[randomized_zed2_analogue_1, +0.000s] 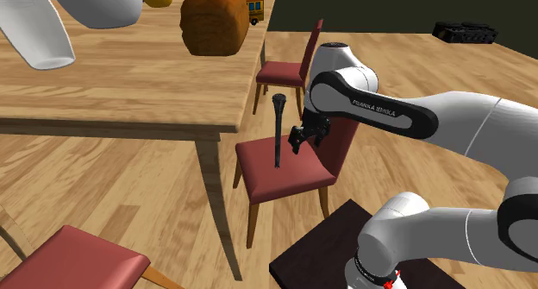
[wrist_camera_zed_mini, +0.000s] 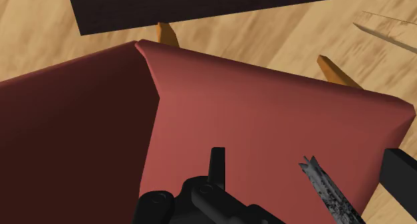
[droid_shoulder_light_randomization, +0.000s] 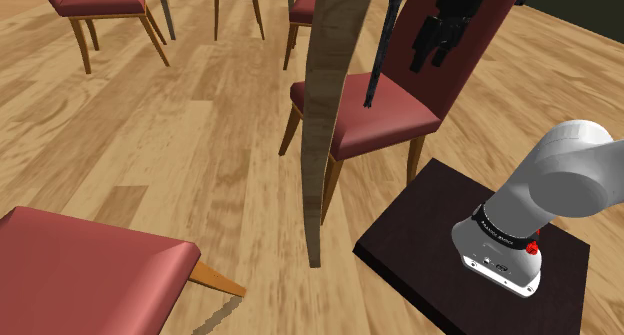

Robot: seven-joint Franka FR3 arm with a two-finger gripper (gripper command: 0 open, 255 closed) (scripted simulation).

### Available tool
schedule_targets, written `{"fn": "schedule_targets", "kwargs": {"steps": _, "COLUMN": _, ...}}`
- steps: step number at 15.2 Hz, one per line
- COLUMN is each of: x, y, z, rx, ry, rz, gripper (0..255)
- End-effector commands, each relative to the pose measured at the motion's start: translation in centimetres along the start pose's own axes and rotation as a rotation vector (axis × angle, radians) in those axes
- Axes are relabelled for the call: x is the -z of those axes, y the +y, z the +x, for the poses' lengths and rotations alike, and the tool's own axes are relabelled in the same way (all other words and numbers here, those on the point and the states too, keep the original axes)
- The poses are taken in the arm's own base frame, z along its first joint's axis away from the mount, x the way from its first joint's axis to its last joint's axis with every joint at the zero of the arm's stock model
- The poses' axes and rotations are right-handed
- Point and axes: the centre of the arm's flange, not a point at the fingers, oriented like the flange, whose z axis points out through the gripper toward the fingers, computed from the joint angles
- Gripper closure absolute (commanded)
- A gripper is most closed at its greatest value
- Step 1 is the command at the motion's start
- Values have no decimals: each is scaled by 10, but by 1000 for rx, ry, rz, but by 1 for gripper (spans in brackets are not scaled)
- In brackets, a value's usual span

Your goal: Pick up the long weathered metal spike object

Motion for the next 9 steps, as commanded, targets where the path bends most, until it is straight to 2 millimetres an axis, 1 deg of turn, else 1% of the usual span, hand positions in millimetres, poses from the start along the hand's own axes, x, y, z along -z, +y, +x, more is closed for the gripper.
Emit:
{"fn": "schedule_targets", "kwargs": {"steps": 1, "x": 0, "y": 0, "z": 0, "rx": 0, "ry": 0, "rz": 0, "gripper": 0}}
{"fn": "schedule_targets", "kwargs": {"steps": 9, "x": 93, "y": -43, "z": 38, "rx": 0, "ry": -21, "rz": -59, "gripper": 0}}
